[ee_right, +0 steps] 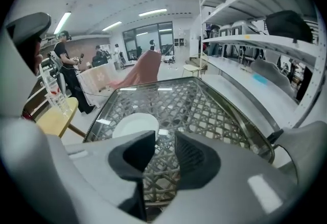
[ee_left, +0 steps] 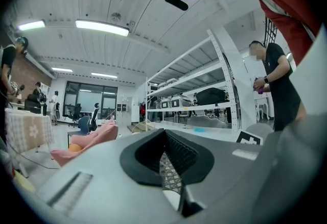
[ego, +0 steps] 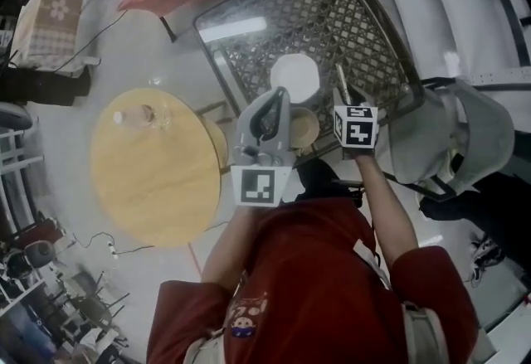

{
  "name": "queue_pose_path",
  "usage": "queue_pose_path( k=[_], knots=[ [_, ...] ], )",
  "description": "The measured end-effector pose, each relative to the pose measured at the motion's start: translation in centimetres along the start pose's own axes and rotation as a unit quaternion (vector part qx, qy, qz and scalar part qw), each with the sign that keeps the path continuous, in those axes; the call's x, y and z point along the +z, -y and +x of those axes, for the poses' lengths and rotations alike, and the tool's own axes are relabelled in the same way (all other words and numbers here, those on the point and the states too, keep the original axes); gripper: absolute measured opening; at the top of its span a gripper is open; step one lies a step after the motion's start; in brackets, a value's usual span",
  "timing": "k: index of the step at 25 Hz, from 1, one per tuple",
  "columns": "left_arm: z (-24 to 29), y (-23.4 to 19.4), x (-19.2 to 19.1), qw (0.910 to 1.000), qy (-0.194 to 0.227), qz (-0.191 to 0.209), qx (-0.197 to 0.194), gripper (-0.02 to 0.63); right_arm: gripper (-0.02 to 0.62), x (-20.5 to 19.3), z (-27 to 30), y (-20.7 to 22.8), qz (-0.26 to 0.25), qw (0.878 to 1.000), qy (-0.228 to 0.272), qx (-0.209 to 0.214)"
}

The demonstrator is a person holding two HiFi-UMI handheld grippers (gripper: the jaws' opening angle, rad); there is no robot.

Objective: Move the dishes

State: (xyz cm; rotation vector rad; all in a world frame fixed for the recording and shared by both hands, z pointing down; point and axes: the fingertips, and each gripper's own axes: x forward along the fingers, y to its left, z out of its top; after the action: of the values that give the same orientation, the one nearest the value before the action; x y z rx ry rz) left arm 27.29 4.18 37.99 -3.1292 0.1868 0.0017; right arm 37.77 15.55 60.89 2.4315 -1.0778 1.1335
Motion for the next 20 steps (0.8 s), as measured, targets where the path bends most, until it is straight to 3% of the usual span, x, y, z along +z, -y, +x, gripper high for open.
queue_pose_path(
  k=[5,9,12,15,18,20],
  knots=[
    [-1.5,-1.2,0.7,0.9996,0.015,0.012,0.021,0.006,0.106,3.6,-2.1,-3.0,-0.014,0.997,0.068,0.032],
    [-3.2,-2.8,1.3,0.9985,0.022,0.012,0.05,0.006,0.106,7.2,-4.3,-6.6,-0.03,0.988,0.133,0.075],
    [-5.1,-4.6,1.7,0.9968,0.024,0.021,0.074,0.006,0.106,9.4,-5.8,-10.4,-0.052,0.978,0.171,0.111],
    [-7.0,-6.9,2.2,0.9932,0.016,0.068,0.093,0.006,0.106,11.5,-7.1,-14.9,-0.08,0.965,0.2,0.149],
    [-9.2,-8.9,2.5,0.9894,0.033,0.027,0.139,0.006,0.106,12.6,-8.5,-18.9,-0.107,0.951,0.223,0.185],
    [-11.0,-10.2,2.7,0.9854,0.034,0.027,0.165,0.006,0.106,13.1,-9.4,-21.7,-0.126,0.94,0.235,0.211]
  ],
)
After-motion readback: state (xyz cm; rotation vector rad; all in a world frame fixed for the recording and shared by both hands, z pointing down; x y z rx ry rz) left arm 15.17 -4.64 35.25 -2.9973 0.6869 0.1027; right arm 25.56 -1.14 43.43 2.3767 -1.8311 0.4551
